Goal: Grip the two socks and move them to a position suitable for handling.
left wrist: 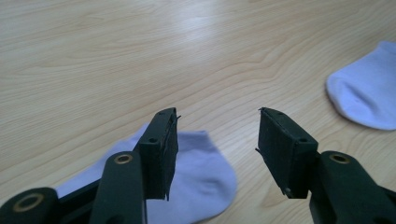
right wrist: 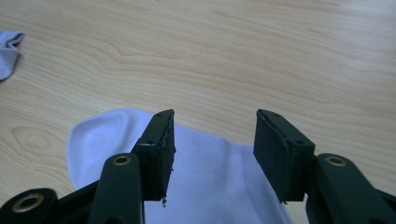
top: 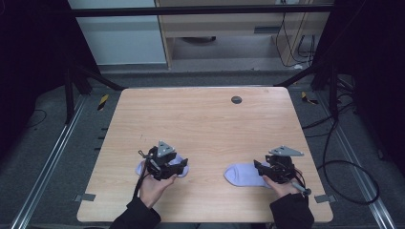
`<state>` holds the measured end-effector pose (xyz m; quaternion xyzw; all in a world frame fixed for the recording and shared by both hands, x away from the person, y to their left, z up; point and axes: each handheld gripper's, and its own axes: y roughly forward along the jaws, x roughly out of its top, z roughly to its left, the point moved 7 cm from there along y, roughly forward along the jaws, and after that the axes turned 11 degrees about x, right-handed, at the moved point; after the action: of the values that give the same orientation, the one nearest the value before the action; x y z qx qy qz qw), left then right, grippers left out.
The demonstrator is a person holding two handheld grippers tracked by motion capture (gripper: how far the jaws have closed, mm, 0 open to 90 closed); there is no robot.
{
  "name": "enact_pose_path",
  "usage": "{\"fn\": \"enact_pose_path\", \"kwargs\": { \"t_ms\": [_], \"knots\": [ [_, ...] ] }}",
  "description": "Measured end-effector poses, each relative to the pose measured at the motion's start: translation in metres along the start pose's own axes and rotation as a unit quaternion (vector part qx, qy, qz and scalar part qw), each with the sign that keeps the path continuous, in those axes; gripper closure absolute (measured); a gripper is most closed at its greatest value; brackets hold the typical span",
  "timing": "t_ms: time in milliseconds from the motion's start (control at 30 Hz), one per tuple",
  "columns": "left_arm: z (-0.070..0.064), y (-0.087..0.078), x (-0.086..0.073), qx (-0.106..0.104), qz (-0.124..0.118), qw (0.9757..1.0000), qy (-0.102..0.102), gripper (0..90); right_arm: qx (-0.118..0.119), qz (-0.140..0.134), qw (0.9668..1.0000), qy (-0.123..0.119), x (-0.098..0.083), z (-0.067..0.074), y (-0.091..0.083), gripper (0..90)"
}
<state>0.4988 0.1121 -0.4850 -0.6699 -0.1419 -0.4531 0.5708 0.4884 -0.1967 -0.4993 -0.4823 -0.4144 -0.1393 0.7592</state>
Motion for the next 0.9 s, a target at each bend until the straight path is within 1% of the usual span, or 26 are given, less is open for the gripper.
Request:
{"fn": "enact_pose_path", "kwargs": {
  "t_ms": [67, 100, 133, 167, 200, 233, 267, 300, 333, 367, 400, 467, 500, 533, 567, 667, 700, 733, 767, 833, 900],
  "knots": [
    [-0.01, 0.003, 0.002, -0.006, 0.002, 0.9999, 0.008, 47.3, -0.008, 0.0, 1.0, -0.001, -0.004, -0.006, -0.005, 48.5],
    [-0.01, 0.003, 0.002, -0.006, 0.002, 0.9999, 0.008, 47.4, -0.008, 0.0, 1.0, -0.001, -0.004, -0.006, -0.005, 48.5],
    [-0.017, 0.005, 0.003, -0.01, 0.003, 0.9999, 0.013, 47.4, -0.01, 0.001, 0.9999, -0.001, -0.006, -0.009, -0.008, 48.5],
    [-0.026, 0.007, 0.005, -0.015, 0.003, 0.9997, 0.02, 47.5, -0.019, 0.006, 0.9998, -0.002, -0.012, -0.013, -0.012, 48.5],
    [-0.026, 0.007, 0.005, -0.015, 0.003, 0.9997, 0.02, 47.5, -0.019, 0.006, 0.9998, -0.002, -0.012, -0.013, -0.012, 48.5],
    [-0.035, 0.01, 0.007, -0.02, 0.003, 0.9995, 0.024, 47.6, -0.02, 0.008, 0.9998, 0.003, -0.017, -0.015, -0.015, 48.5],
    [-0.035, 0.01, 0.007, -0.02, 0.003, 0.9995, 0.024, 47.6, -0.02, 0.008, 0.9998, 0.003, -0.017, -0.015, -0.015, 48.5],
    [-0.045, 0.012, 0.009, -0.024, 0.002, 0.9993, 0.029, 47.6, -0.024, 0.012, 0.9996, -0.001, -0.022, -0.019, -0.017, 48.5],
    [-0.051, 0.014, 0.009, -0.028, 0.002, 0.9991, 0.03, 47.7, -0.025, 0.015, 0.9996, 0.002, -0.025, -0.021, -0.018, 48.7],
    [-0.056, 0.015, 0.01, -0.032, 0.006, 0.9988, 0.036, 47.8, -0.026, 0.016, 0.9995, 0.002, -0.027, -0.022, -0.018, 49.0],
    [-0.056, 0.015, 0.01, -0.032, 0.006, 0.9988, 0.036, 47.8, -0.026, 0.016, 0.9995, 0.002, -0.027, -0.022, -0.018, 49.0],
    [-0.071, 0.02, 0.011, -0.039, 0.008, 0.9982, 0.046, 47.9, -0.028, 0.018, 0.9994, 0.007, -0.031, -0.027, -0.021, 49.8],
    [-0.071, 0.02, 0.011, -0.039, 0.008, 0.9982, 0.046, 48.1, -0.03, 0.018, 0.9993, 0.009, -0.032, -0.029, -0.021, 50.2],
    [-0.081, 0.024, 0.012, -0.046, 0.01, 0.9976, 0.051, 48.3, -0.031, 0.02, 0.9993, 0.011, -0.034, -0.031, -0.022, 50.7],
    [-0.084, 0.026, 0.012, -0.047, 0.01, 0.9975, 0.053, 48.4, -0.031, 0.024, 0.9991, 0.014, -0.036, -0.032, -0.021, 51.3],
    [-0.097, 0.032, 0.013, -0.052, 0.015, 0.9969, 0.057, 49.4, -0.03, 0.033, 0.9989, 0.014, -0.041, -0.036, -0.018, 53.5],
    [-0.097, 0.032, 0.013, -0.052, 0.015, 0.9969, 0.057, 49.8, -0.029, 0.036, 0.9988, 0.016, -0.043, -0.037, -0.017, 54.2],
    [-0.104, 0.037, 0.013, -0.055, 0.019, 0.9963, 0.063, 50.1, -0.029, 0.04, 0.9987, 0.015, -0.044, -0.038, -0.016, 54.9],
    [-0.104, 0.037, 0.013, -0.055, 0.019, 0.9963, 0.063, 50.4, -0.029, 0.04, 0.9987, 0.015, -0.044, -0.038, -0.016, 54.9],
    [-0.115, 0.045, 0.013, -0.061, 0.027, 0.9955, 0.068, 51.2, -0.023, 0.046, 0.9984, 0.021, -0.047, -0.039, -0.013, 56.9],
    [-0.12, 0.052, 0.012, -0.059, 0.033, 0.9951, 0.072, 51.8, -0.023, 0.05, 0.9983, 0.018, -0.049, -0.04, -0.012, 58.6]
  ]
}}
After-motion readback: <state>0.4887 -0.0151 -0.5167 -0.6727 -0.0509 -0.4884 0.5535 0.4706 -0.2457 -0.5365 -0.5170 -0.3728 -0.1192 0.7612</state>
